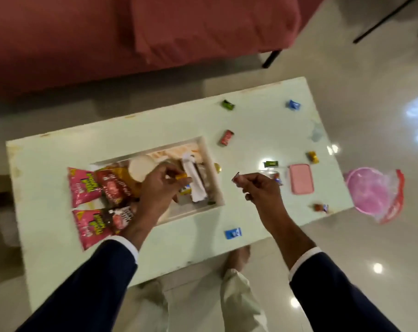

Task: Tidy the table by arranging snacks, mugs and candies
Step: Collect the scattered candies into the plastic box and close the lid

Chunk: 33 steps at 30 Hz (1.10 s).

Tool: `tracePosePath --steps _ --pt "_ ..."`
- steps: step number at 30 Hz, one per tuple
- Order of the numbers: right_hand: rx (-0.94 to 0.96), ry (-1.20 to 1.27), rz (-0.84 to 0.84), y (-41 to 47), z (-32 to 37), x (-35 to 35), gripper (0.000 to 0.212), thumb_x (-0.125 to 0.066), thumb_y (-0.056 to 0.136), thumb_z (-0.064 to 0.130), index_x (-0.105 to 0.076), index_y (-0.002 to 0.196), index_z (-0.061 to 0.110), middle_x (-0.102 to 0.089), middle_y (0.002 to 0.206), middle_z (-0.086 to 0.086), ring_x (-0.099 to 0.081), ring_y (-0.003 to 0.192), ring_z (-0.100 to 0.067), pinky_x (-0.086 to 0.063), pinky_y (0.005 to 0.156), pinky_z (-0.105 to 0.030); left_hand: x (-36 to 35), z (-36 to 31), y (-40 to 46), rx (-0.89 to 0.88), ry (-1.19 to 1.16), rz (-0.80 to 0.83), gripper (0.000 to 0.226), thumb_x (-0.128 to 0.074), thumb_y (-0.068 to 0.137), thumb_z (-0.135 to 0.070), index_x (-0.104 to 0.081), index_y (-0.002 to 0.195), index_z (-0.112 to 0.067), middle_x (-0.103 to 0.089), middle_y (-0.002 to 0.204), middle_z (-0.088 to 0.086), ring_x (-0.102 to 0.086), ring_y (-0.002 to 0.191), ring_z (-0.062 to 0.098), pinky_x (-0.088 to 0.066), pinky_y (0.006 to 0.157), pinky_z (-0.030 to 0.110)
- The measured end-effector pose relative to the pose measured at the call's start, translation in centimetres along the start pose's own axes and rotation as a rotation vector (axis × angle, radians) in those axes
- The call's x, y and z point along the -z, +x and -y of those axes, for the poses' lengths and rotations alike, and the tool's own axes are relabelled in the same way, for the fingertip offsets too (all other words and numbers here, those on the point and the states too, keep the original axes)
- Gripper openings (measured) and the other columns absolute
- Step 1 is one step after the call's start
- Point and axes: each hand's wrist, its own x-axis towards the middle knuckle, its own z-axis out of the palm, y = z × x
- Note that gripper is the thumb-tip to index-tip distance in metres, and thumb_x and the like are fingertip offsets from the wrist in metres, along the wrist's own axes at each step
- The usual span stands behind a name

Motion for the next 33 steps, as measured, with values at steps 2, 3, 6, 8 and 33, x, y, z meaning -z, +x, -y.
tracePosePath --steps 2,3,6,8,33 --pt "0.006 -0.036 -0.091 -0.6 -1.0 4.5 0.013 -0.079 0.083 0.024 -0.079 0.088 0.012 -0.08 0.087 0.001 -0.062 0.07 -0.006 -0.044 0.056 -0.018 -6.9 -0.3 -0.6 0.022 0.027 0.068 0.027 -0.084 0.076 -0.004 -0.067 0.08 -0.025 -0.069 0.069 -0.009 -0.063 0.053 0.009 -0.048 0.039 0.024" --pt "-0.006 -0.023 -0.125 -0.8 -1.6 6.5 0.011 -0.08 0.083 0.024 -0.08 0.087 0.014 -0.079 0.082 0.005 -0.063 0.067 -0.003 -0.045 0.056 -0.016 -10.0 -0.4 -0.8 0.047 0.039 0.106 0.025 -0.083 0.077 -0.004 -0.069 0.081 -0.025 -0.069 0.07 -0.01 -0.065 0.054 0.008 -0.049 0.041 0.024" --pt "-0.095 0.024 -0.213 -0.3 -3.3 11.8 0.008 -0.081 0.083 0.013 -0.077 0.089 0.015 -0.071 0.068 0.004 -0.062 0.063 -0.01 -0.054 0.063 -0.024 -17.4 -0.3 -1.1 0.097 0.131 0.238 0.027 -0.076 0.082 0.001 -0.072 0.085 -0.025 -0.071 0.075 -0.005 -0.07 0.064 0.015 -0.056 0.054 0.031" --pt "-0.141 0.015 -0.251 0.9 -4.3 14.4 0.014 -0.077 0.082 0.003 -0.071 0.093 0.01 -0.071 0.07 0.001 -0.068 0.065 -0.019 -0.06 0.068 -0.032 -21.5 -0.1 -0.9 0.109 0.212 0.261 0.029 -0.075 0.081 0.006 -0.073 0.089 -0.022 -0.071 0.08 0.002 -0.07 0.073 0.02 -0.06 0.064 0.032" --pt "0.053 -0.893 0.129 -0.5 -13.2 15.4 0.052 -0.066 0.086 0.008 -0.054 0.134 0.024 -0.046 0.135 -0.003 -0.05 0.118 -0.026 -0.055 0.087 -0.044 -17.4 8.6 -9.0 0.024 0.991 0.47 0.06 -0.078 0.082 -0.011 -0.05 0.134 -0.021 -0.048 0.133 0.001 -0.051 0.12 0.023 -0.048 0.098 0.039"
